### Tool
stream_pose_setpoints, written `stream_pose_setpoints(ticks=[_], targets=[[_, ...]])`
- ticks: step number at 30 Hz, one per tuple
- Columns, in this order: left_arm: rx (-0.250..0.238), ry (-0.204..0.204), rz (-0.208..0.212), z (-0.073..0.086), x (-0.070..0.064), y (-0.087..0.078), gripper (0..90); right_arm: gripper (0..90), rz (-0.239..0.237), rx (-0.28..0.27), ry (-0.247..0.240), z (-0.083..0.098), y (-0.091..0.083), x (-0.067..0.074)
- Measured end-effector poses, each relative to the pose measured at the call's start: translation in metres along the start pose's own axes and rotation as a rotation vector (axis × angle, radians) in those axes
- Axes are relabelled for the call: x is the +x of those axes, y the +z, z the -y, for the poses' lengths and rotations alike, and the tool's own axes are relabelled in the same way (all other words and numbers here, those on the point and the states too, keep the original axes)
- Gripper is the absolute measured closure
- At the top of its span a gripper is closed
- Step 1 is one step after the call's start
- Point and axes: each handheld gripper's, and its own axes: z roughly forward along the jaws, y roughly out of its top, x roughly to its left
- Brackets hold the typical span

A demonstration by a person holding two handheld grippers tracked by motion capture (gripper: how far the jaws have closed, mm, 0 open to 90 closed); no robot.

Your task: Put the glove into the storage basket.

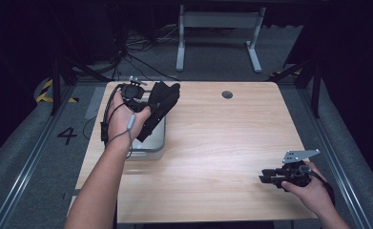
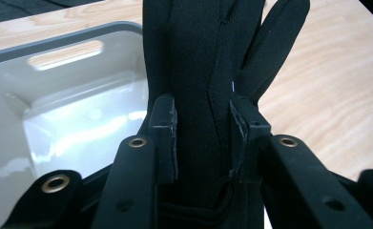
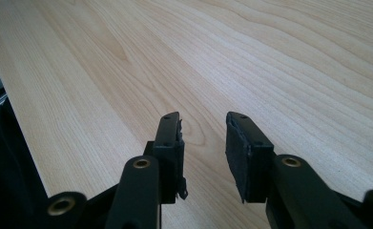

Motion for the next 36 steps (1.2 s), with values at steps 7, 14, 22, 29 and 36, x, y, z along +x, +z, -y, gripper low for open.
stream_pose_setpoints(ticks=[7, 14, 22, 29, 36], targets=[[0.003, -0.083, -0.058, 0.002, 0.019, 0.014, 66.9, 66.7, -0.002, 0.000, 0.000, 0.000, 0.000, 0.001], [0.028, -0.143, -0.090, 0.009, 0.036, 0.030, 66.6, 66.3, -0.003, -0.001, 0.000, 0.001, 0.000, 0.001], [0.045, -0.227, -0.119, 0.022, 0.053, 0.050, 66.3, 65.7, -0.005, 0.000, 0.000, 0.001, 0.001, 0.002], [0.114, -0.260, -0.136, 0.030, 0.055, 0.068, 66.2, 65.3, -0.004, -0.009, 0.007, 0.003, -0.002, 0.001], [0.158, -0.260, -0.152, 0.036, 0.055, 0.081, 65.8, 64.5, -0.015, -0.014, -0.004, 0.001, 0.001, 0.002]])
